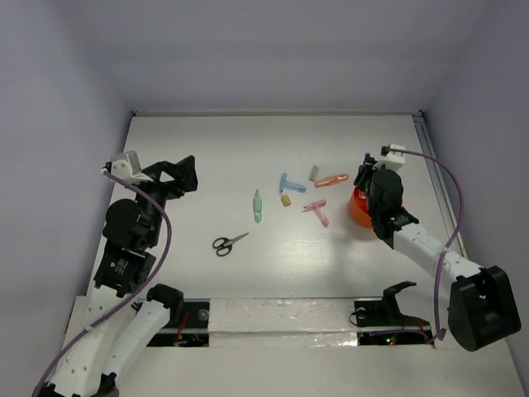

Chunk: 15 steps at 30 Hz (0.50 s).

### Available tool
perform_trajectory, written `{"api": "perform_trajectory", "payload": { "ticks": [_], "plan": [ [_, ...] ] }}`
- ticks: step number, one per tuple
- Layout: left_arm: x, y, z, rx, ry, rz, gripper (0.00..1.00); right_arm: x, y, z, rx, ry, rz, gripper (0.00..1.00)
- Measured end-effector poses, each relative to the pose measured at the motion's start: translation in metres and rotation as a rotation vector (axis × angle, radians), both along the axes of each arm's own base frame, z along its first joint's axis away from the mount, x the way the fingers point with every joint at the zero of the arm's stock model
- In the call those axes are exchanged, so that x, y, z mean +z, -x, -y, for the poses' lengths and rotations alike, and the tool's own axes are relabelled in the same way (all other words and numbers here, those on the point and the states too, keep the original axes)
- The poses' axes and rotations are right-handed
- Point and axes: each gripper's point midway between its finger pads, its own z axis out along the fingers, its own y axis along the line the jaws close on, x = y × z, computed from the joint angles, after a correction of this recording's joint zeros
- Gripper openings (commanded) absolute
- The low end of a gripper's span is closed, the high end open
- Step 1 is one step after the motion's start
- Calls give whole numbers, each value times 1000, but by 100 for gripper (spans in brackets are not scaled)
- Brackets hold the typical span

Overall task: Sort the stationery into containers
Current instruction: Place the stationery in the storage box.

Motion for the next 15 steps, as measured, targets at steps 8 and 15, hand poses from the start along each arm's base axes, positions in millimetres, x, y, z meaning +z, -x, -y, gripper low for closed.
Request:
{"api": "perform_trajectory", "payload": {
  "ticks": [8,15],
  "plan": [
    [-3,-3,1,-2,-4,-11,89,-22,-5,5,-19,7,-32,3],
    [-5,-4,3,-8,-7,-17,89,-34,0,5,-10,-7,-14,8]
  ]
}}
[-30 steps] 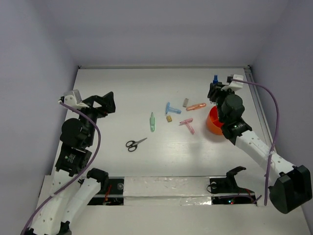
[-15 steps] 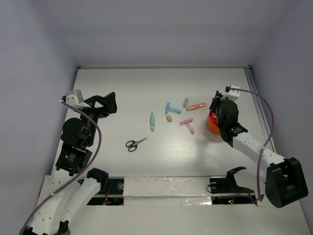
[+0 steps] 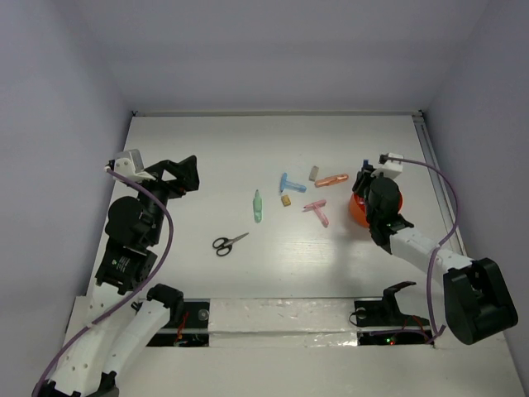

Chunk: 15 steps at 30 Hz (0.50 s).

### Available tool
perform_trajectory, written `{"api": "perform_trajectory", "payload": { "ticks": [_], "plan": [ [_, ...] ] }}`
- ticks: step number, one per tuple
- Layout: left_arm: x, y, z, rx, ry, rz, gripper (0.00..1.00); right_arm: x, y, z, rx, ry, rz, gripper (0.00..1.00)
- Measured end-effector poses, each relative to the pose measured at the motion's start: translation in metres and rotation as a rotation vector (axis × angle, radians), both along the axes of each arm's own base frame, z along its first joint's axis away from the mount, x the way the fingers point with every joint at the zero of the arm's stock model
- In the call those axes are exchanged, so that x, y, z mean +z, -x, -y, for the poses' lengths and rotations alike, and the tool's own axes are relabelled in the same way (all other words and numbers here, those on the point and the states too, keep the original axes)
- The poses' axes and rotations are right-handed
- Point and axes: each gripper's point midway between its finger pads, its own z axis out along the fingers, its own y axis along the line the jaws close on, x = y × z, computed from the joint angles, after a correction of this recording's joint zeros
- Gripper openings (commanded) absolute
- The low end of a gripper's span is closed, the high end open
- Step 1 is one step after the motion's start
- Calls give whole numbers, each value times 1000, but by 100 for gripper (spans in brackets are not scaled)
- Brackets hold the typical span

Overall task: Sort the stationery into containers
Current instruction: Place the stationery in the storage box.

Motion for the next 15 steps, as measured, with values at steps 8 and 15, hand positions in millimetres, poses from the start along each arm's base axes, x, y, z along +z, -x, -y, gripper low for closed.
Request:
{"api": "perform_trajectory", "payload": {
  "ticks": [8,15],
  "plan": [
    [0,0,1,-5,0,0,89,-11,5,-2,23,-4,34,10],
    [0,0,2,-10,-1,0,89,0,-1,-6,45,-4,96,24]
  ]
}}
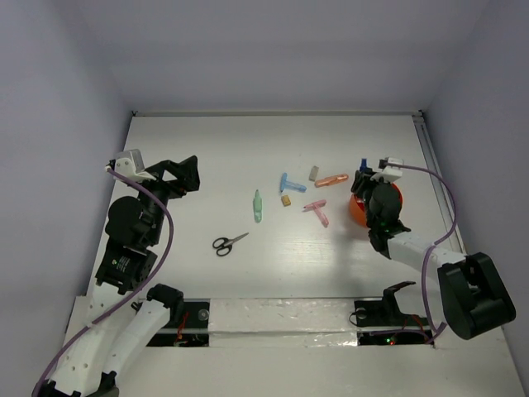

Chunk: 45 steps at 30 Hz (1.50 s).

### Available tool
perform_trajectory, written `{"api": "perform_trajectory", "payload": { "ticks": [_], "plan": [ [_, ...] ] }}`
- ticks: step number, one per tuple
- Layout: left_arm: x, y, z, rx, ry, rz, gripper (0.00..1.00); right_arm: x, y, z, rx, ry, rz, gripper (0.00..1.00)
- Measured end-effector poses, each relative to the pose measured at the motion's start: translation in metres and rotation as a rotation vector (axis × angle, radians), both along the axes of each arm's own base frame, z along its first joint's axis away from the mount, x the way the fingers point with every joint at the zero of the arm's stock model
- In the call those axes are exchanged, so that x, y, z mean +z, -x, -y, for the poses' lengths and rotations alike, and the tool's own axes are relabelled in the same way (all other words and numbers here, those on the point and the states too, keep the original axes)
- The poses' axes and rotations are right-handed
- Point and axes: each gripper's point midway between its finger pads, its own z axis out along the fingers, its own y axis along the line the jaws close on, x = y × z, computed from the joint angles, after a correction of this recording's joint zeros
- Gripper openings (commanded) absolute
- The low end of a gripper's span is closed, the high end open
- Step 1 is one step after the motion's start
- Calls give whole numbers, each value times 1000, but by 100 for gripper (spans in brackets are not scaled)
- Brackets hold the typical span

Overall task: Sort the stationery into containers
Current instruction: Place the stationery in the storage box, then move the scissors to the center of the board.

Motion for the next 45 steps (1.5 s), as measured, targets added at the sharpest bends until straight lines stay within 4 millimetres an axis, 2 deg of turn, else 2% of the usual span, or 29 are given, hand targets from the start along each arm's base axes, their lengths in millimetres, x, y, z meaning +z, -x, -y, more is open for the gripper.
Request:
{"api": "perform_trajectory", "payload": {
  "ticks": [4,11,12,15,20,23,24,25,28,30,32,34,37,39,41,42,45],
  "plan": [
    [0,0,0,0,0,0,89,1,3,0,10,0,19,36],
    [0,0,0,-3,0,0,89,8,12,3,11,-6,49,39],
    [0,0,0,-3,0,0,89,10,13,3,10,-6,54,43],
    [0,0,1,-3,0,0,89,12,16,4,10,-6,62,48],
    [0,0,1,-4,0,0,89,10,24,8,2,-6,69,47],
    [0,0,1,-5,0,0,89,12,25,9,0,-7,76,60],
    [0,0,1,-5,0,0,89,13,25,9,0,-7,76,67],
    [0,0,1,-6,0,-1,89,13,26,9,0,-9,78,69],
    [0,0,1,-7,0,0,89,16,28,6,22,-8,78,71],
    [0,0,1,-8,0,0,89,20,28,-3,74,-8,66,68],
    [0,0,1,-7,0,0,89,32,24,-18,154,-13,61,64],
    [0,0,1,-6,0,-1,89,50,19,-43,273,-15,45,58],
    [0,0,0,2,0,0,89,81,16,-99,511,-15,34,44],
    [0,0,-1,6,0,1,89,88,21,-142,671,0,2,32],
    [0,0,-3,12,1,1,89,79,34,-199,866,32,-73,27],
    [0,-1,-4,16,1,1,89,71,42,-229,963,50,-118,16],
    [1,-1,-9,37,2,3,89,31,65,-302,1193,107,-275,4]
  ]
}}
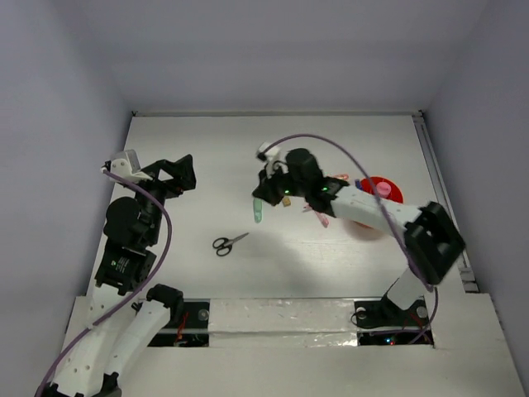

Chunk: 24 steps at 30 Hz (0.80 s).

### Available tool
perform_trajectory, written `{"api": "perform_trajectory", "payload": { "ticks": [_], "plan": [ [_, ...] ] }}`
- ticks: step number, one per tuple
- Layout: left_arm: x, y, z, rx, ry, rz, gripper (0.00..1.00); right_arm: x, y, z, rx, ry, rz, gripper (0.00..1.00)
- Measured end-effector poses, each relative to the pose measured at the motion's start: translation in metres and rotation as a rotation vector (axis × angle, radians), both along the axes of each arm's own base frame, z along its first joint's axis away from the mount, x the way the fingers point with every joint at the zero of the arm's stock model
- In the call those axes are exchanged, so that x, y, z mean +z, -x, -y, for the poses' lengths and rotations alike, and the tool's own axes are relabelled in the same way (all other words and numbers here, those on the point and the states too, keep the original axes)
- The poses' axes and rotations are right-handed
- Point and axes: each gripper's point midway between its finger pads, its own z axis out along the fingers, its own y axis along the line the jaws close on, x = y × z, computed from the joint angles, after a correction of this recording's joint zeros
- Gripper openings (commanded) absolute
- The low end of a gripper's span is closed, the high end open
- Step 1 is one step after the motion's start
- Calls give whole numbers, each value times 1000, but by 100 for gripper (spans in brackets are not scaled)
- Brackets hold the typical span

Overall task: Sort the stationery into containers
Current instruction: Move the scissors to the center of the board.

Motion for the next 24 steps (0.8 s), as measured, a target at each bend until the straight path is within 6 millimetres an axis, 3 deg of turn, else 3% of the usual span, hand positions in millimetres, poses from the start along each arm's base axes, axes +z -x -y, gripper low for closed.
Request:
{"api": "perform_trajectory", "payload": {
  "ticks": [2,6,9,15,18,24],
  "plan": [
    [1,1,-3,15,0,4,89,-33,15,-38,116,81,-63,3],
    [4,3,-9,36,3,16,89,-91,42,-92,274,225,-148,40],
    [6,4,-12,51,4,23,89,-120,57,-123,347,307,-154,53],
    [7,5,-14,58,5,28,88,-155,74,-149,405,439,-117,53],
    [7,5,-14,58,5,28,88,-168,72,-146,396,494,-102,50],
    [7,5,-14,55,4,28,89,-170,62,-141,360,538,-59,36]
  ]
}}
